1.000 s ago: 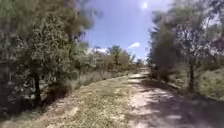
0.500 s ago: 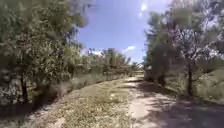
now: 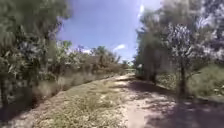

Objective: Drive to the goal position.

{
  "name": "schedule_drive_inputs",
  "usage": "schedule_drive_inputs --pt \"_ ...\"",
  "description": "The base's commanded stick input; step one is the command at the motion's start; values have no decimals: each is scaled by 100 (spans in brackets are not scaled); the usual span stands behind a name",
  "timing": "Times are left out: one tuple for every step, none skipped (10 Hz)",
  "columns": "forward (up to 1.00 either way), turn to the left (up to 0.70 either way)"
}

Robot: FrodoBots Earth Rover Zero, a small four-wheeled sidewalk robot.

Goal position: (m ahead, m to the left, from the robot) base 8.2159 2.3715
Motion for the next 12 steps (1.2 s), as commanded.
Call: schedule_drive_inputs --pt "70 0" --pt "70 0" --pt "70 0" --pt "70 0" --pt "70 0" --pt "70 0" --pt "70 0" --pt "70 0" --pt "70 0" --pt "70 0" --pt "70 0" --pt "70 0"
